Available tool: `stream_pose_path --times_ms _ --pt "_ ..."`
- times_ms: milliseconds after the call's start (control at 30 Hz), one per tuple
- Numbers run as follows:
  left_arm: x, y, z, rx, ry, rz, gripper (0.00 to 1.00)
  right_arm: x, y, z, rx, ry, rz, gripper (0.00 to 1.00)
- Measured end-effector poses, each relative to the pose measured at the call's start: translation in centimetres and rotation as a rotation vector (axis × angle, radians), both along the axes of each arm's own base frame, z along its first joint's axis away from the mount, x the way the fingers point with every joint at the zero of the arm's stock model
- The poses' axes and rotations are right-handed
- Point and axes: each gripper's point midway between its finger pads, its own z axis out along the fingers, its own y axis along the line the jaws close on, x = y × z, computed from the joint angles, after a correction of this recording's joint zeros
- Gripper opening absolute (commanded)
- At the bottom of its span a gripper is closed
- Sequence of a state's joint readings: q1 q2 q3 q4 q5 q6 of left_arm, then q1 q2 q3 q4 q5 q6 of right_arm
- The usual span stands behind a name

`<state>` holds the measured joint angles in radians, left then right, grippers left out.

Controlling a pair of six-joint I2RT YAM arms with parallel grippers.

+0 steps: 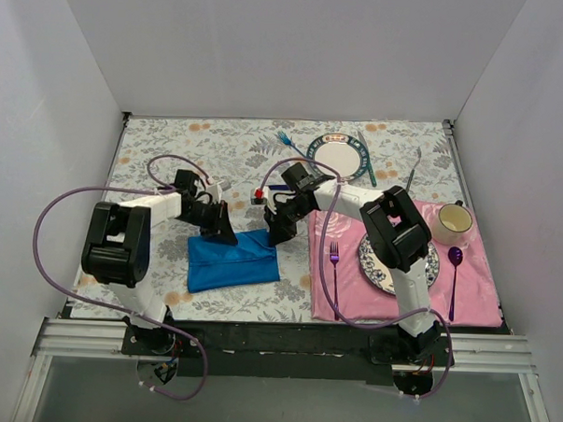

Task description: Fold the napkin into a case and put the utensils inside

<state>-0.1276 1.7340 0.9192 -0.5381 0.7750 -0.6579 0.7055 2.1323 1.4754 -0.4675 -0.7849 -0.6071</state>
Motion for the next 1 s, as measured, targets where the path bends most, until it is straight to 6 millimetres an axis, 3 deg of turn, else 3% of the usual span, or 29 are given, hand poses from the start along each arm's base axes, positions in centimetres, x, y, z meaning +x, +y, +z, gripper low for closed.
stream_pose_path --times_ms 133,300,600,800,900,1000 --pt "1.5 -1.2 3.7 -0.111 -0.094 0.033 0.07 -0.1 0.0 0.0 0.011 -0.009 0.006 0.18" --pt "3.0 -3.2 5.3 -0.190 -0.123 0.042 0.04 -0.1 0.0 -0.1 0.029 -0.034 0.010 0.19" --pt "3.0 -6.1 2.3 -0.162 -0.040 0.021 0.00 0.0 0.0 0.0 0.041 -0.049 0.009 0.21" --pt "2.3 -5.3 -1.1 -0.065 0.041 0.054 0.00 0.3 -0.1 0.4 0.029 -0.065 -0.013 0.37" --pt "2.1 -5.3 -1.3 -0.066 0.054 0.054 0.00 0.6 -0.1 1.5 0.028 -0.045 -0.058 0.52" --pt "2.1 -5.3 -1.3 -0.065 0.057 0.054 0.00 1.4 0.2 3.4 0.054 0.003 -0.133 0.53"
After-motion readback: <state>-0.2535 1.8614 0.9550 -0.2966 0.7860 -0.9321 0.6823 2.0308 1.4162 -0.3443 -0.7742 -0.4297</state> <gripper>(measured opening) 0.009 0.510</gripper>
